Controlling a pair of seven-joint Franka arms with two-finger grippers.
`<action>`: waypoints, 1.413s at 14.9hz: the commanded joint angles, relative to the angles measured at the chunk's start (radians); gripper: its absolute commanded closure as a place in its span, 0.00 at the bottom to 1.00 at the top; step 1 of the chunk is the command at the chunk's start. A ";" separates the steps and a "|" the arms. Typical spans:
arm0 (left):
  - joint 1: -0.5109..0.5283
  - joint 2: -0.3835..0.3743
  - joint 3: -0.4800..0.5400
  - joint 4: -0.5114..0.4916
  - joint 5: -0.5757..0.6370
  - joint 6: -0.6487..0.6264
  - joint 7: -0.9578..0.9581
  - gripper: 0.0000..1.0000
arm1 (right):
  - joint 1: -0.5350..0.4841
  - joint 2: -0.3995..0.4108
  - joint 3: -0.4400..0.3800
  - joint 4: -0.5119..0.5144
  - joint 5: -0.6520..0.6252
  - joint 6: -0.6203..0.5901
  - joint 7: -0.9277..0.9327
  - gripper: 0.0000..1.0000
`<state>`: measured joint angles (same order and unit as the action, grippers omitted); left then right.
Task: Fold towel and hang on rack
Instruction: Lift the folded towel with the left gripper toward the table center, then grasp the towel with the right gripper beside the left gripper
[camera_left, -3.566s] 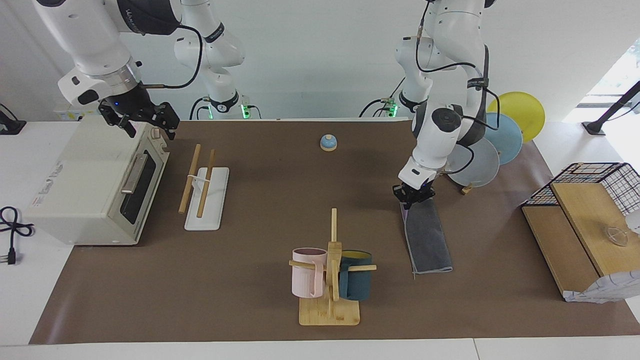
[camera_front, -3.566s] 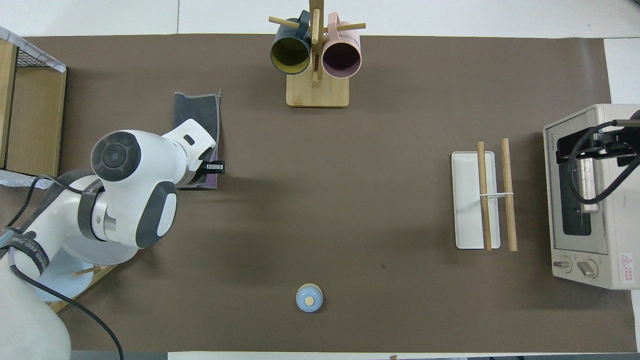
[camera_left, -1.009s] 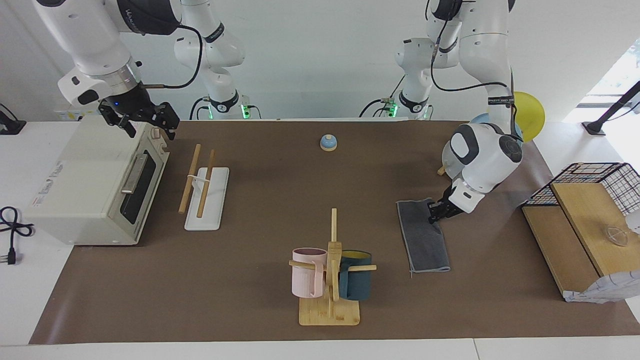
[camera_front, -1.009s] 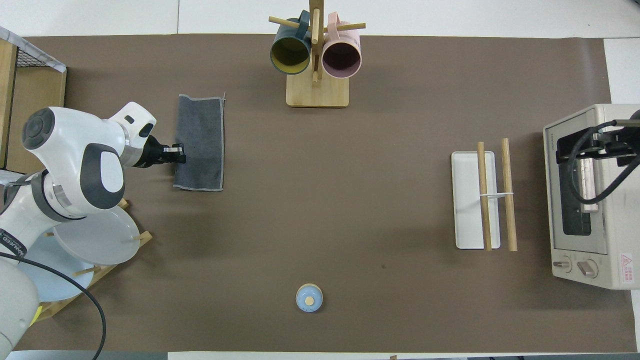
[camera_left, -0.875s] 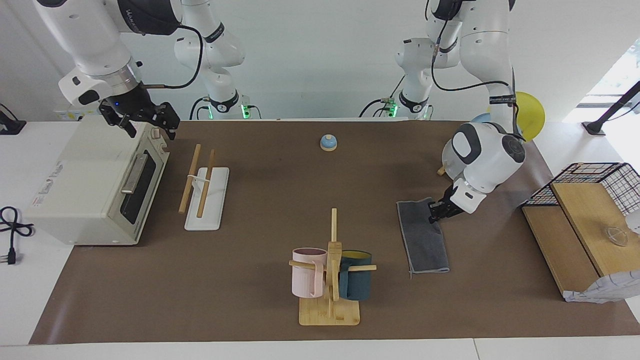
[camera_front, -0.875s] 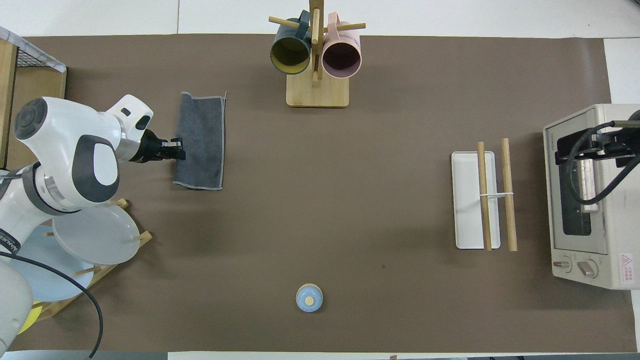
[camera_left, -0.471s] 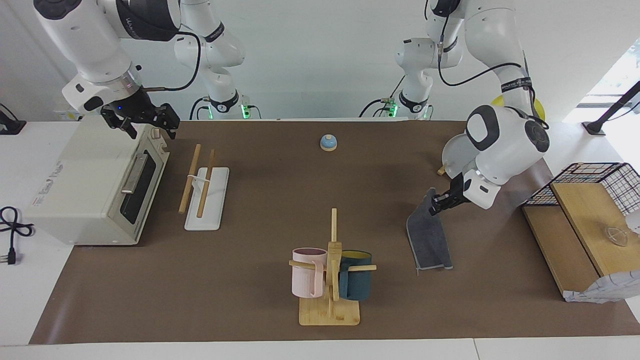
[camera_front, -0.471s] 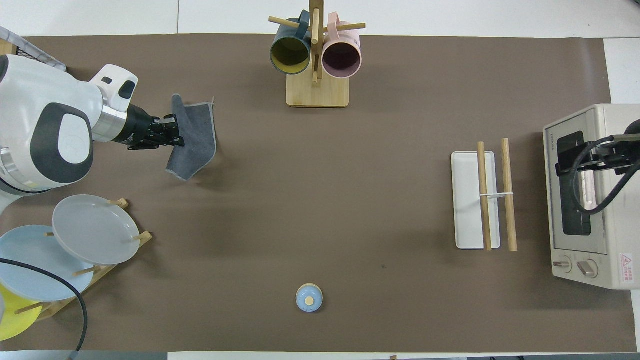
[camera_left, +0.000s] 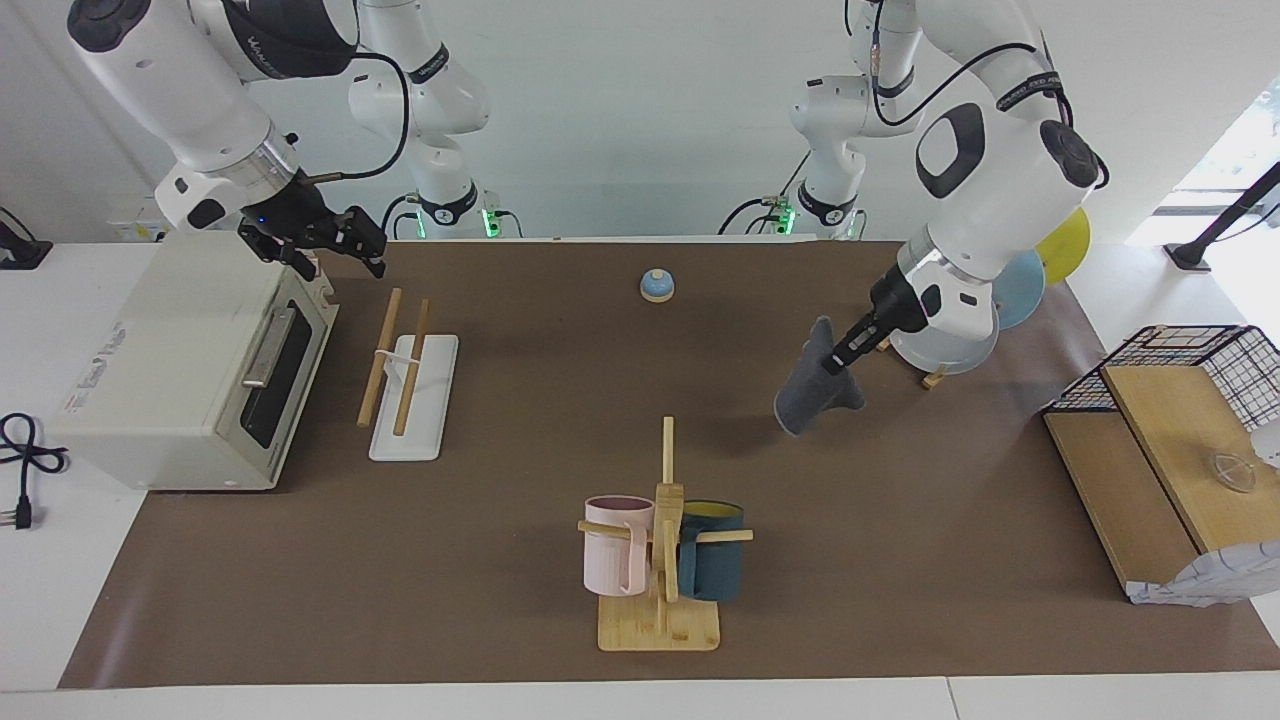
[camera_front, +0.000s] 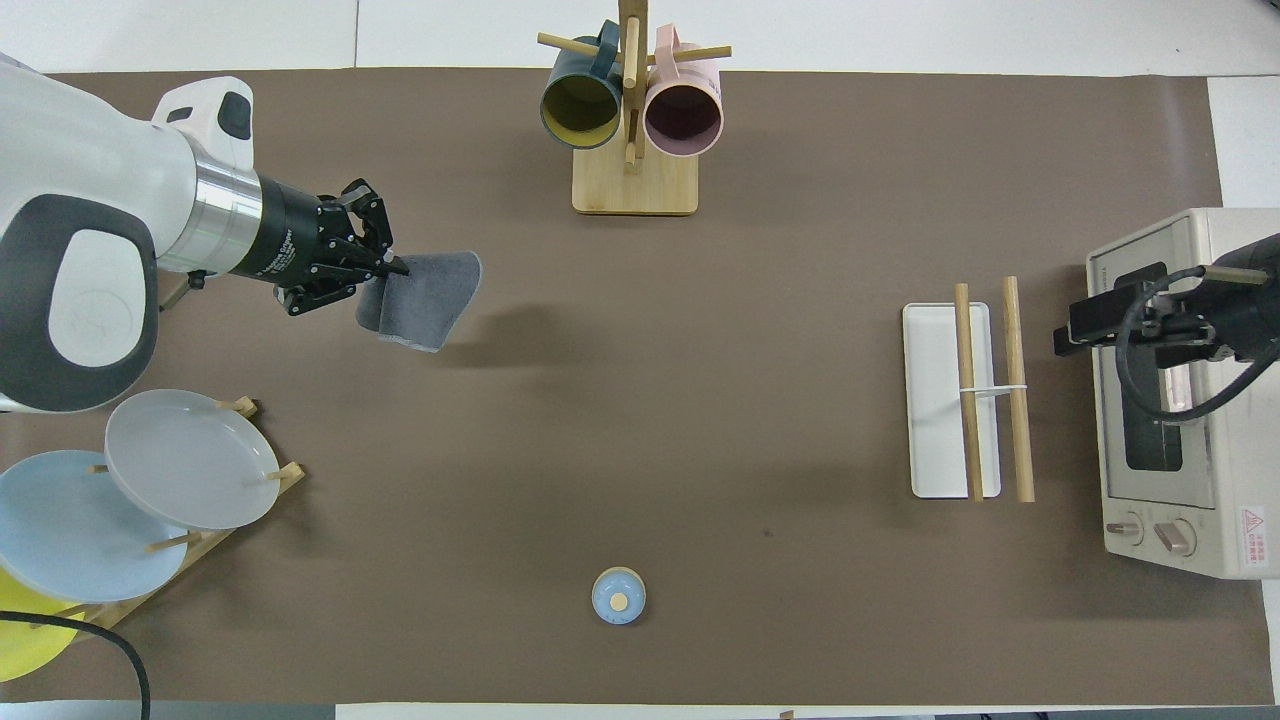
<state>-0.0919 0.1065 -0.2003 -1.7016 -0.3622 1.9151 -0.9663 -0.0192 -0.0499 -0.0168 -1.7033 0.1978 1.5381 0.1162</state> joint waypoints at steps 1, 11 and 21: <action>-0.002 -0.053 -0.065 -0.006 -0.012 -0.004 -0.339 1.00 | 0.002 -0.036 0.006 -0.047 0.103 0.025 0.167 0.00; -0.003 -0.102 -0.235 0.000 -0.017 0.214 -1.381 1.00 | 0.165 -0.070 0.015 -0.160 0.455 0.302 0.962 0.00; -0.005 -0.108 -0.268 -0.009 -0.017 0.251 -1.525 1.00 | 0.438 -0.019 0.015 -0.223 0.604 0.718 1.269 0.00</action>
<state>-0.0985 0.0209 -0.4679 -1.6937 -0.3654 2.1510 -2.4533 0.3855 -0.0878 0.0038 -1.9199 0.7795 2.1864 1.3455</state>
